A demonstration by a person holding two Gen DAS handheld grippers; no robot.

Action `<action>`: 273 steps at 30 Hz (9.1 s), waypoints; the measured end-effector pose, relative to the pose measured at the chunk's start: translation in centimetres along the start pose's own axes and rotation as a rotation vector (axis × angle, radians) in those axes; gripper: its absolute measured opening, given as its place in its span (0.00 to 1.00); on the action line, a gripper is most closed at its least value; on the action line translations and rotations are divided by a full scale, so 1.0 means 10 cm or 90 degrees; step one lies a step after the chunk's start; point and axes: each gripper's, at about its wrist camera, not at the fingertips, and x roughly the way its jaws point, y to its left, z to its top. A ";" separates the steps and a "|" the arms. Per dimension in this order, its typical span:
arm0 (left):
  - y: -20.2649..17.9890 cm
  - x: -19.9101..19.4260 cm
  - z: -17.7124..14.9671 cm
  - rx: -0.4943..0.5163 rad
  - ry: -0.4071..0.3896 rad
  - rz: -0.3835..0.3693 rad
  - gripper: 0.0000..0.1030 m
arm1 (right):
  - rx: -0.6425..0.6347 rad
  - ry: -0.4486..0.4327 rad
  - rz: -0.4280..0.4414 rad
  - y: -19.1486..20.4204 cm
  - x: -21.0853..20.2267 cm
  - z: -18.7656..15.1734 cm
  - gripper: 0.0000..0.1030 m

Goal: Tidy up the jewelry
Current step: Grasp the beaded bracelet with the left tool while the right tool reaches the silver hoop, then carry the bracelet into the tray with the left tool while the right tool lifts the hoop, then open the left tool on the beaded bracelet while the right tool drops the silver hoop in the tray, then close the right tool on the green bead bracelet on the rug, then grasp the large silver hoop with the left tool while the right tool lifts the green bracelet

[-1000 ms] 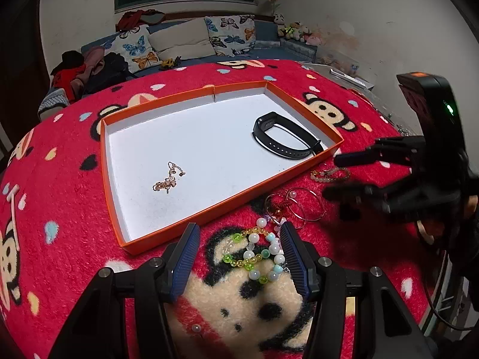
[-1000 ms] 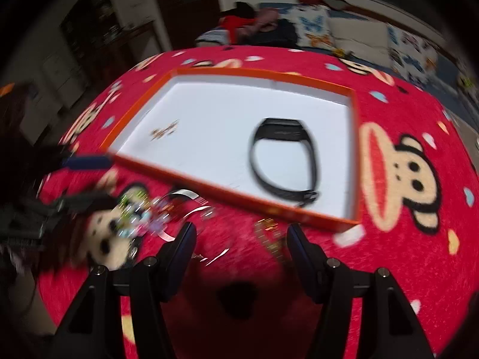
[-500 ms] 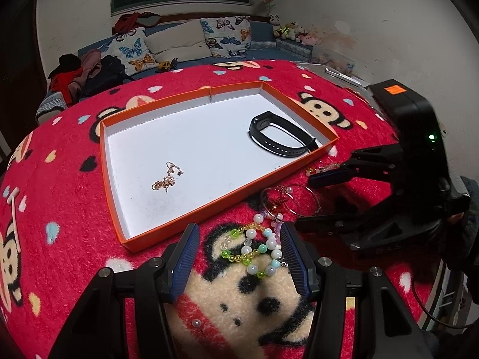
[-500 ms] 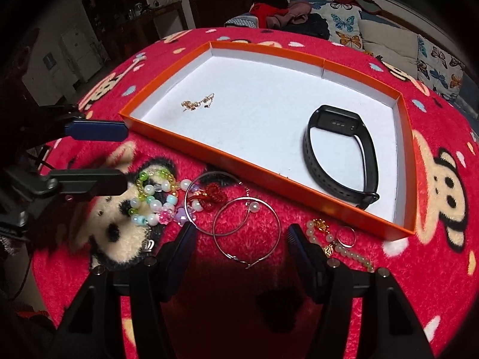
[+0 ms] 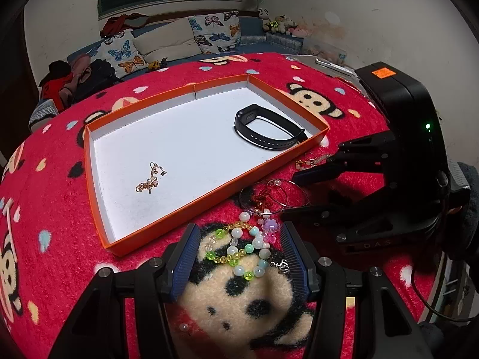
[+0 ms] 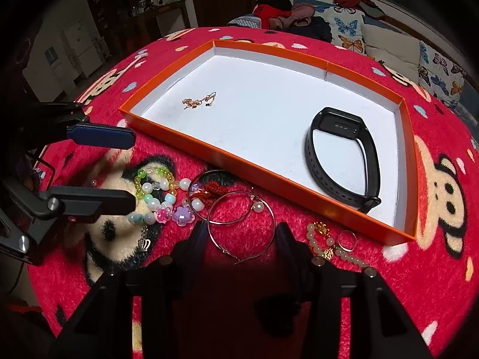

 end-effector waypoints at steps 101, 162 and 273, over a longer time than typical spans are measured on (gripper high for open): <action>0.17 -0.93 0.42 -0.007 -0.156 0.011 0.13 | 0.009 -0.092 0.019 -0.11 -0.64 0.23 0.53; 1.31 0.58 1.11 -0.118 0.007 0.065 0.38 | 0.105 -0.047 -0.054 -1.06 0.11 1.03 0.53; -0.19 0.27 0.38 0.051 -0.023 -0.019 0.50 | 0.037 0.018 0.000 -0.34 -0.21 -0.11 0.09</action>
